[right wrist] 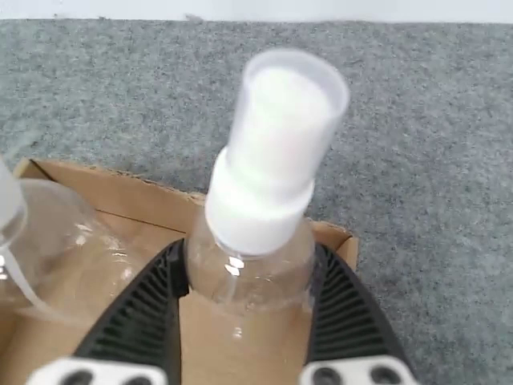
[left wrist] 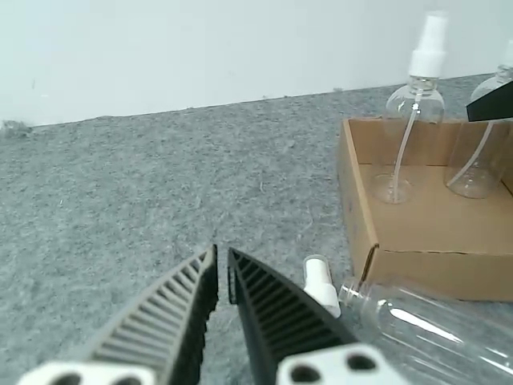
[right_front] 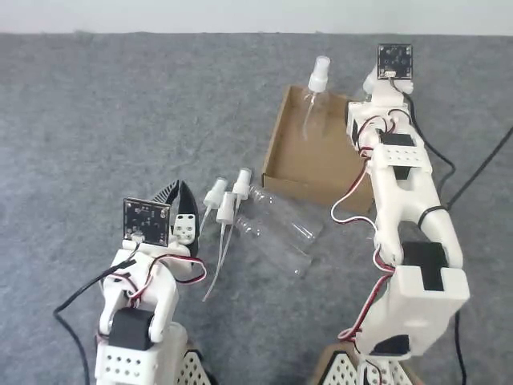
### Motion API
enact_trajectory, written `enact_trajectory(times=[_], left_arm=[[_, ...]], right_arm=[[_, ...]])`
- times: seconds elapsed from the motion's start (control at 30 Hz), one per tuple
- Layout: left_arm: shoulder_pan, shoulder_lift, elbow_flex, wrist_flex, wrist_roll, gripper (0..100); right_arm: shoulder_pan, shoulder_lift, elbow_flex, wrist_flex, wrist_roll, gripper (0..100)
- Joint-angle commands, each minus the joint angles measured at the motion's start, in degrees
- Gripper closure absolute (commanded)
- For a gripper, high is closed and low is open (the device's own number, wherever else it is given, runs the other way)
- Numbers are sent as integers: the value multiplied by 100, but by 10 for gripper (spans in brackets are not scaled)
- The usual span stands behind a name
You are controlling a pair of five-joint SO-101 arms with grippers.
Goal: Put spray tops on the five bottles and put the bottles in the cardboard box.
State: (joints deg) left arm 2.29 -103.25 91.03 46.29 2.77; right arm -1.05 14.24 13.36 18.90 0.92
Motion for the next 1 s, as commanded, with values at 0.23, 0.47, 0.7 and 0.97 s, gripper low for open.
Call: enact_trajectory(times=[0.23,0.47,0.7,0.97], left_arm=[[9,-79,-110,-158,26,988],[9,-79,-110,-158,26,988],[9,-79,-110,-158,26,988],[9,-79,-110,-158,26,988]], right_arm=[[-127,-101,-70,-75,448,987],[-110,-92,-70,92,440,906],[-136,-145,-105,233,440,779],[-145,-154,-264,242,440,774]])
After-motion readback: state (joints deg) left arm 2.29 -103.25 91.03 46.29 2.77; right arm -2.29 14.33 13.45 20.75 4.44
